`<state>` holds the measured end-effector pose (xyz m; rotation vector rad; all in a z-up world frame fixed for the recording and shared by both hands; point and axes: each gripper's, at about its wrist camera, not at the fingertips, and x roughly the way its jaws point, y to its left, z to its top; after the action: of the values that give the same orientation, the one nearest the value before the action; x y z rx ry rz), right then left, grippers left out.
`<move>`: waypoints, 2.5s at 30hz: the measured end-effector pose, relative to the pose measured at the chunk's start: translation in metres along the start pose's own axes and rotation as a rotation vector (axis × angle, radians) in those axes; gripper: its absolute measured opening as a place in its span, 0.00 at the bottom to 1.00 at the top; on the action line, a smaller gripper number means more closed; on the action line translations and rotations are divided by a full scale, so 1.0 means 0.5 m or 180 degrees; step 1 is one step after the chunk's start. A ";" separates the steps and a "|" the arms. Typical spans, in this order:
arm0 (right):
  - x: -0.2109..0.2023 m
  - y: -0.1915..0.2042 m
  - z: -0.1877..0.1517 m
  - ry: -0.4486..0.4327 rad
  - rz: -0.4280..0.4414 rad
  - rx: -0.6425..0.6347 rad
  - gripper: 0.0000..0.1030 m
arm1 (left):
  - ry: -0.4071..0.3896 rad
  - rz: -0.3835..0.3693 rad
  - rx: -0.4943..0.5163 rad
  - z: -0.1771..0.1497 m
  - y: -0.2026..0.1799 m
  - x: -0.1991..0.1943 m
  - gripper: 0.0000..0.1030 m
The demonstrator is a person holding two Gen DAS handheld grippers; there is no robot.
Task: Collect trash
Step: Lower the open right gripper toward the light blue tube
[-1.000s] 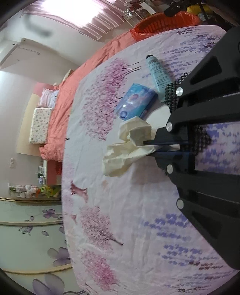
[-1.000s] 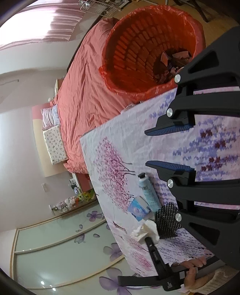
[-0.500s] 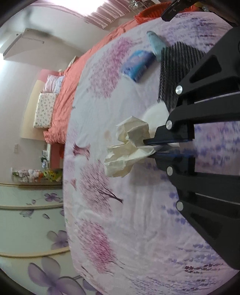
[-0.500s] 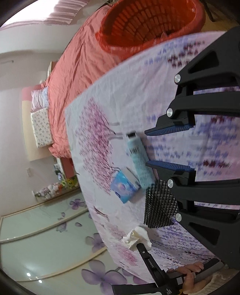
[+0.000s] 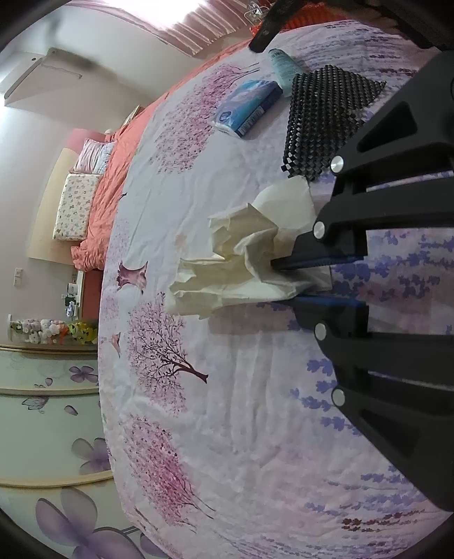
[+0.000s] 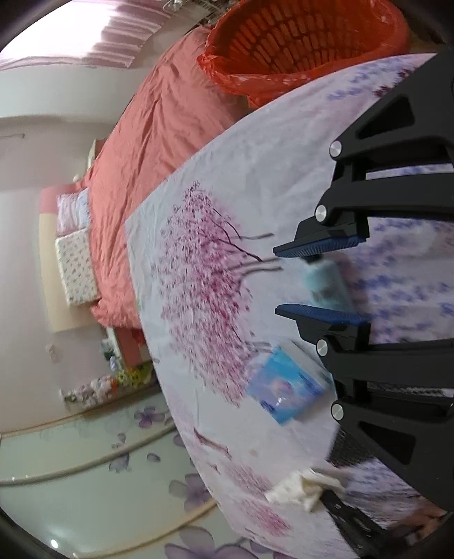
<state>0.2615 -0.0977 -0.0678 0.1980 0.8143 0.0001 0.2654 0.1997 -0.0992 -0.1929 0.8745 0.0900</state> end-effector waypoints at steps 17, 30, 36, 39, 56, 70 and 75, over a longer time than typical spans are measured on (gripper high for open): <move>-0.027 -0.060 -0.026 0.0465 -0.0198 -0.0300 0.28 | 0.0008 0.0023 0.0024 0.000 -0.002 0.002 0.15; -0.037 -0.040 -0.042 0.0567 0.0382 -0.0478 0.28 | 0.0012 0.0062 0.0036 -0.001 -0.004 0.003 0.17; -0.060 -0.012 -0.069 0.0547 0.0435 -0.0682 0.29 | 0.0013 0.0066 0.0040 -0.001 -0.005 0.003 0.17; -0.055 0.009 -0.064 0.0461 0.0406 -0.0770 0.41 | 0.0013 0.0070 0.0042 -0.001 -0.005 0.003 0.17; 0.013 0.099 -0.054 0.0451 0.0374 -0.1701 0.64 | 0.0013 0.0063 0.0024 -0.002 -0.006 0.002 0.17; -0.003 0.034 -0.055 0.0548 0.0307 -0.0739 0.47 | 0.0015 0.0070 0.0026 -0.002 -0.005 0.001 0.17; -0.018 0.014 -0.036 0.0384 0.0479 -0.0538 0.50 | 0.0018 0.0083 0.0038 -0.002 -0.007 0.002 0.17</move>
<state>0.2431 -0.0886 -0.0721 0.0996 0.9133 0.2236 0.2658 0.1961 -0.1003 -0.1706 0.8830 0.1086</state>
